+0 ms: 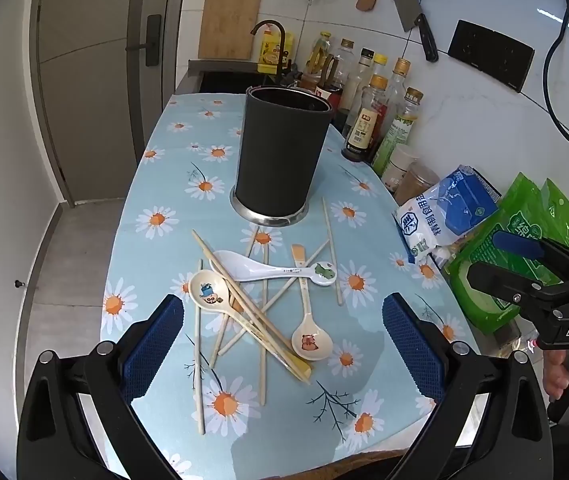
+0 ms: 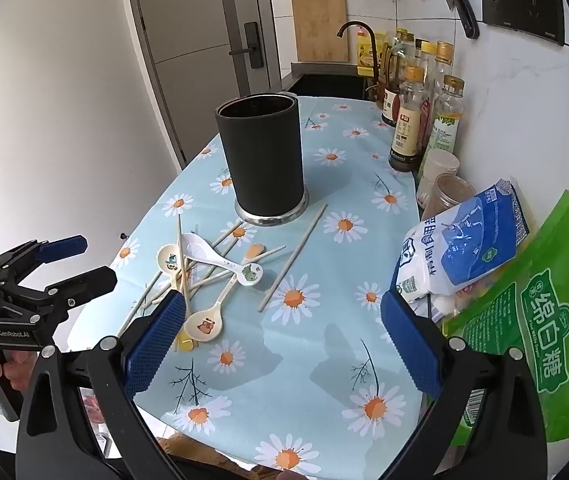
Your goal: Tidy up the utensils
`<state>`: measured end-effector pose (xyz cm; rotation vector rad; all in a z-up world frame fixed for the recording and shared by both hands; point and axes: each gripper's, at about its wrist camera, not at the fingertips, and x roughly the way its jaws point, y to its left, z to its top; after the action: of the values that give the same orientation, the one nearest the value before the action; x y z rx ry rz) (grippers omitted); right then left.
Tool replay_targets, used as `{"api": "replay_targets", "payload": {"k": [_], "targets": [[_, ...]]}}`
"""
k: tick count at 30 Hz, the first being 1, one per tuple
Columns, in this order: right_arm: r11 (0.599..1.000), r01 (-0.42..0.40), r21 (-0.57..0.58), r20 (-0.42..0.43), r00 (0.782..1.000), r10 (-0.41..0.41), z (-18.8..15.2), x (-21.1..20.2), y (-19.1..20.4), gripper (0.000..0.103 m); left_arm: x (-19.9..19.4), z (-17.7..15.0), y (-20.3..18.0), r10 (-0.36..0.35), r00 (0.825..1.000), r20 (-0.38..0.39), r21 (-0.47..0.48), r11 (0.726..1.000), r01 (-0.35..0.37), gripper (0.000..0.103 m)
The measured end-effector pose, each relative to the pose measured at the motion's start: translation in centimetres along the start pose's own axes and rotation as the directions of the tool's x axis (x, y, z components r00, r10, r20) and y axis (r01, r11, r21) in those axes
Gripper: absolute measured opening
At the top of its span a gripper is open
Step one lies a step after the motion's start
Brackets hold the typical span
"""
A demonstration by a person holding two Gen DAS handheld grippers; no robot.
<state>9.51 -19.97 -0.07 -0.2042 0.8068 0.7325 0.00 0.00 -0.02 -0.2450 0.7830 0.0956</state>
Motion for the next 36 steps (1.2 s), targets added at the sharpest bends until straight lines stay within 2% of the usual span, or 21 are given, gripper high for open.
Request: {"api": "replay_targets", "payload": {"k": [9,10,36], "targets": [[1.0,-0.006,-0.004,-0.006,1.0,0.006,-0.1,0.0,-0.1,0.097,0.3,-0.9,-0.9,0.014,1.0,-0.002,0.009,1.0,-0.014,0.097],[1.0,-0.007,-0.005,-0.008,1.0,0.007,-0.1,0.0,-0.1,0.097,0.6,-0.5,-0.2,-0.002,1.0,-0.015,0.002,1.0,0.002,0.097],[0.999,-0.025,-0.025,-0.006,1.0,0.025,0.0,0.1,0.1,0.097,0.5,-0.5,-0.5,-0.027,0.999,-0.037,-0.024,0.999,0.027,0.097]]}}
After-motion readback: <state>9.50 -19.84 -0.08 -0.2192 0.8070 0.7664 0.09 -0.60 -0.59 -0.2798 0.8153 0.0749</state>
